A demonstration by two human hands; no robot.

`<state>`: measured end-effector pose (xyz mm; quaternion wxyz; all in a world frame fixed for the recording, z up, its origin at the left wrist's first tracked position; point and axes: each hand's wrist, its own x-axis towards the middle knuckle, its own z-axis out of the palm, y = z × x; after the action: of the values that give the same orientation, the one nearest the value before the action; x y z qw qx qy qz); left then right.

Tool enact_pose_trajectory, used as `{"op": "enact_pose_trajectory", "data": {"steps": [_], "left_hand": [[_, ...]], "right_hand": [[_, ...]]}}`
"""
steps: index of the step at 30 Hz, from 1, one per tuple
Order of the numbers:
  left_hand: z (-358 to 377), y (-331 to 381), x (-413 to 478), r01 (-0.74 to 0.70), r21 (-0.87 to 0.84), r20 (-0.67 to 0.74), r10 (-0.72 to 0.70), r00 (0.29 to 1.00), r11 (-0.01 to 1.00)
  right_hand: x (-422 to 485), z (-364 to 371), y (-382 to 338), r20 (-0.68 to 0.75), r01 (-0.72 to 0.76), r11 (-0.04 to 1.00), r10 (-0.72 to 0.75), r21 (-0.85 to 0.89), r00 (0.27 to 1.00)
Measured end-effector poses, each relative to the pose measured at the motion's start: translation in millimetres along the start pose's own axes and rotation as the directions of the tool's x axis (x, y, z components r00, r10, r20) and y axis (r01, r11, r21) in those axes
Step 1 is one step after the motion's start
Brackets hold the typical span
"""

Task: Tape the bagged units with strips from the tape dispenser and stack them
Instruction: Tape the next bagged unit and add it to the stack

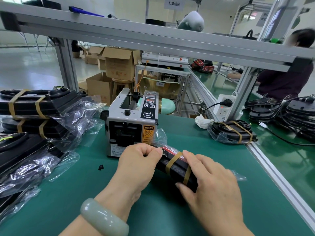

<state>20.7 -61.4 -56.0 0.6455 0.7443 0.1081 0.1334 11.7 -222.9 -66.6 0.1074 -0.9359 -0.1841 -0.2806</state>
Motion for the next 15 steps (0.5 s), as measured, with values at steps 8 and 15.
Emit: {"op": "enact_pose_trajectory", "data": {"steps": [8, 15], "left_hand": [[0.9, -0.8, -0.7, -0.041, 0.043, -0.038, 0.043, 0.998, 0.998], [3.6, -3.8, -0.2, -0.04, 0.104, -0.092, 0.05, 0.994, 0.994]], "right_hand": [[-0.2, 1.0, -0.3, -0.009, -0.001, 1.0, 0.001, 0.011, 1.0], [0.0, 1.4, -0.6, -0.01, 0.003, 1.0, -0.003, 0.003, 1.0]]}}
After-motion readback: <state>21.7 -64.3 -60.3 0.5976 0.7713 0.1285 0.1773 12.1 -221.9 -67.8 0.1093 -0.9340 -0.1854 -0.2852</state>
